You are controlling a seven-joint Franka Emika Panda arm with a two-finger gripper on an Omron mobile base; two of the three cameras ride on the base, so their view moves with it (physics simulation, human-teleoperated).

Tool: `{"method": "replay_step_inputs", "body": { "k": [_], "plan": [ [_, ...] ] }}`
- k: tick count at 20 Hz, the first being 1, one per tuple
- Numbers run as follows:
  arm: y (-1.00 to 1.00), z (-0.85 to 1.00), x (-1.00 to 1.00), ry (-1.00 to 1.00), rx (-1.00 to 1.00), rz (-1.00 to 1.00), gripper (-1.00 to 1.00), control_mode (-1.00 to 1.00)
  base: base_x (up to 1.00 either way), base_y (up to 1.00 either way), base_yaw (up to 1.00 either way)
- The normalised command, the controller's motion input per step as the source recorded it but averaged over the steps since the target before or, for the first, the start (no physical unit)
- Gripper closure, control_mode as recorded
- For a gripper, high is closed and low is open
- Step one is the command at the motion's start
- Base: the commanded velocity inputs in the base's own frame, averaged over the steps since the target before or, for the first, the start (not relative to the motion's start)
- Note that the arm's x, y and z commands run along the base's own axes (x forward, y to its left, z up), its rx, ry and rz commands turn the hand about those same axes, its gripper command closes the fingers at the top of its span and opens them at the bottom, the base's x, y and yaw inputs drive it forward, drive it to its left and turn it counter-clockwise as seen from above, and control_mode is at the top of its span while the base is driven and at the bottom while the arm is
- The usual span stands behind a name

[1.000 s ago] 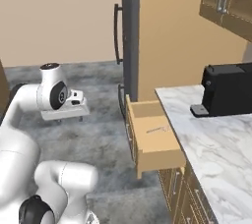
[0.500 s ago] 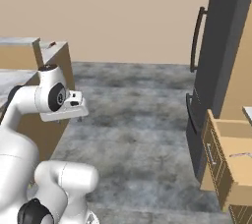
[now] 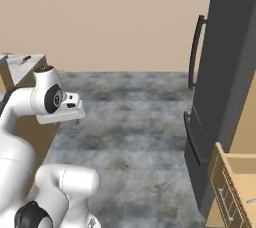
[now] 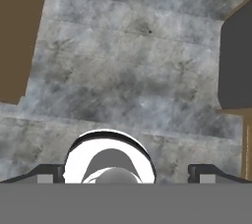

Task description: Pick up the metallic utensils from the counter and place them in the open drawer. Make sure not to pick up any wooden utensils.

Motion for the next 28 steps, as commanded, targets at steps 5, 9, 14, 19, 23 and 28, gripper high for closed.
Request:
{"method": "replay_step_inputs", "body": {
  "k": [5, 9, 14, 19, 23, 28],
  "plan": [
    [0.00, 0.00, 0.00, 0.00, 0.00, 0.00, -1.00, 1.00, 1.00, 0.58, -0.16],
    [0.00, 0.00, 0.00, 0.00, 0.00, 0.00, -1.00, 1.00, 1.00, 0.56, 0.00],
    [0.00, 0.00, 0.00, 0.00, 0.00, 0.00, -1.00, 1.00, 1.00, 0.16, 0.23],
    [0.00, 0.00, 0.00, 0.00, 0.00, 0.00, -1.00, 1.00, 1.00, 0.00, 0.48],
    [0.00, 0.00, 0.00, 0.00, 0.00, 0.00, -1.00, 1.00, 1.00, -0.03, 0.44],
    [0.00, 0.00, 0.00, 0.00, 0.00, 0.00, -1.00, 1.00, 1.00, -0.06, 0.24]
  ]
}}
